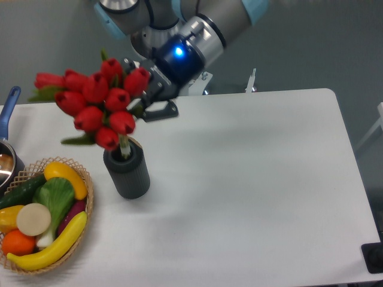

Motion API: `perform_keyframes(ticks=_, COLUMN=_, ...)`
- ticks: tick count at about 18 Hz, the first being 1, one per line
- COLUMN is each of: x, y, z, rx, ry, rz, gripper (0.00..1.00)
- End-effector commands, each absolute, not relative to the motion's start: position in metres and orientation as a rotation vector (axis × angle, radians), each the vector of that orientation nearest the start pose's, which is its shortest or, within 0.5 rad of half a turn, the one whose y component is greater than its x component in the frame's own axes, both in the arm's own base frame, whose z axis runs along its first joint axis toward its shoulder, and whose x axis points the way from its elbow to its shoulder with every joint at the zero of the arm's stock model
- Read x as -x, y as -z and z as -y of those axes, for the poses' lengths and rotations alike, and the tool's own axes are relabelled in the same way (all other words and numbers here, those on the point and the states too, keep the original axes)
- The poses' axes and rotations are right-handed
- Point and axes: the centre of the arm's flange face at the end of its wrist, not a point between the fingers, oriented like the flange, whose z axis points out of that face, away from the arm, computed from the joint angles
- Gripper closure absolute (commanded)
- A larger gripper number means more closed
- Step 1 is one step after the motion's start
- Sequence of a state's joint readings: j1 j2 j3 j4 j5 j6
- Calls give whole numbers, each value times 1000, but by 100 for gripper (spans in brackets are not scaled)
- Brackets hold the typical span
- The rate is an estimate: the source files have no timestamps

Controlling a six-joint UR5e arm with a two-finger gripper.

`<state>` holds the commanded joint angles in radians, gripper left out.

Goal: Insert the flowers into the vase
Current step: 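Lower the tulip stems down into the vase opening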

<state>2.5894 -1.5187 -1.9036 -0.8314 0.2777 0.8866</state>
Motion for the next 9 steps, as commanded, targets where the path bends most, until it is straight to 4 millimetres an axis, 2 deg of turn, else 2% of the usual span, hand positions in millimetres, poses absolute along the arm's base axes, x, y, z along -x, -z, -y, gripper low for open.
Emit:
perform_keyframes(ticks=4, x=265, y=-478, z=-434, rx=1838, ry=463, rz=-205, gripper=100)
perform_keyframes(ticks=9, x=255, y=-439, z=-428, rx=1841, ry=456, rz=-251, gripper=100)
